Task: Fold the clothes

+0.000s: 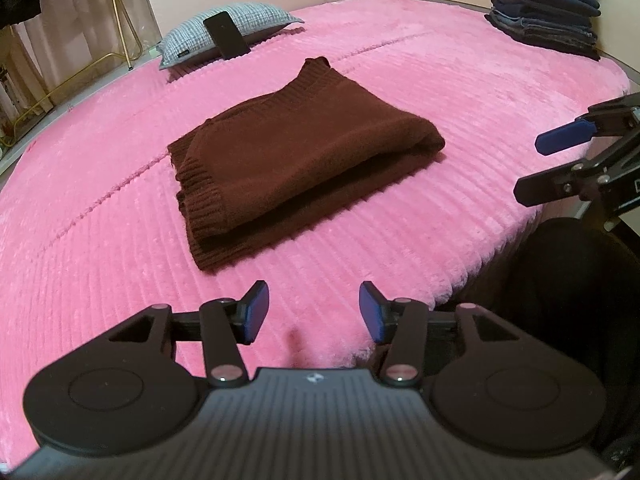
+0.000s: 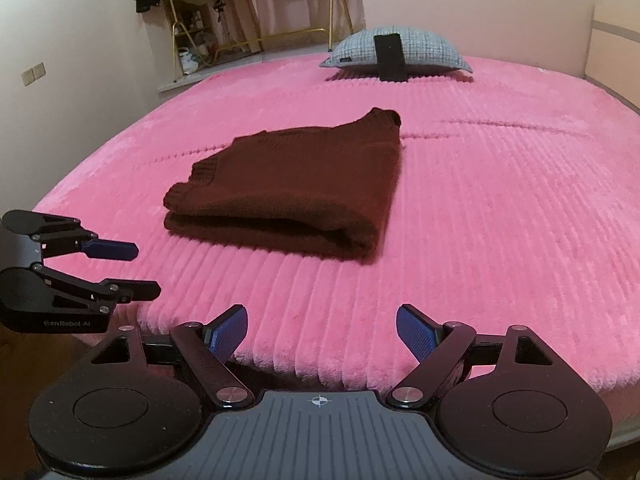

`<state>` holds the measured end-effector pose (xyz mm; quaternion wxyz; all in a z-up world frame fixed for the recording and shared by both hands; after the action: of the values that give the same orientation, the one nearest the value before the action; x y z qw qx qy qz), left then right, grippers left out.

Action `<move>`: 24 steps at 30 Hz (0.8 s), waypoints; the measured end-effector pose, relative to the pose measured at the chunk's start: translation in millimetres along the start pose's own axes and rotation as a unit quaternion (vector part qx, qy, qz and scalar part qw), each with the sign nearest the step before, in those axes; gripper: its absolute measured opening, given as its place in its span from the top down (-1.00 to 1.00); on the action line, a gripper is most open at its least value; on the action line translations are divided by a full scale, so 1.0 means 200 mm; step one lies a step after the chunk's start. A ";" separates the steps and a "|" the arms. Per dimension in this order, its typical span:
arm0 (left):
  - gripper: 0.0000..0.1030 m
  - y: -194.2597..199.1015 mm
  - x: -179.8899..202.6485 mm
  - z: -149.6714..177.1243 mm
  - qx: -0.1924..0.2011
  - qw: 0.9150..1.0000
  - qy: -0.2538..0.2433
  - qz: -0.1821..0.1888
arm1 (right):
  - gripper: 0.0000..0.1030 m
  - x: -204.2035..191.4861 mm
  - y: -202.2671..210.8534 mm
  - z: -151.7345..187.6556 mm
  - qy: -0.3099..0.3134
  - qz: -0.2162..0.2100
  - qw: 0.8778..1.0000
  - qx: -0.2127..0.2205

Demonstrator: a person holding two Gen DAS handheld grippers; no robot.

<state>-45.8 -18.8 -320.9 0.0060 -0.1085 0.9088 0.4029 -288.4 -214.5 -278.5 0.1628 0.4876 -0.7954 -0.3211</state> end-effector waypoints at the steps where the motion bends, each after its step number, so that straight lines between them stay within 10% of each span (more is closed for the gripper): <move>1: 0.12 0.00 0.00 0.00 0.005 1.000 -0.010 -0.007 | -0.64 0.00 -0.01 0.00 0.004 0.001 1.000 0.000; 7: -0.06 -0.02 0.09 0.04 0.065 0.975 -0.198 -0.079 | -0.64 -0.06 -0.06 -0.05 0.112 0.018 0.994 0.006; 13: -0.16 -0.22 0.11 0.13 0.087 0.902 -0.405 -0.117 | -0.62 -0.19 -0.22 -0.08 0.310 0.043 0.950 0.006; 15: -0.16 -0.30 0.09 0.15 0.084 0.874 -0.462 -0.124 | -0.33 -0.21 -0.31 -0.08 0.358 0.045 0.933 -0.003; 24: -0.08 -0.46 -0.08 0.09 0.069 0.853 -0.500 -0.137 | -0.27 -0.26 -0.59 -0.05 0.528 0.052 0.848 -0.009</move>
<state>-12.8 -61.8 -398.3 0.5220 -0.0155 0.7847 0.3340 -179.1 -208.8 -347.8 0.5787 0.5399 -0.6111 -0.0135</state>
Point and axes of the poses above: each gripper's, at about its wrist camera, not at the fingertips, and y roughly against the way its jaws point, x to its right, z to its underside, the point moved 2 cm from there along -y, roughly the way its jaws point, and after that the axes turned 8 degrees about y, right-handed, at the moved point
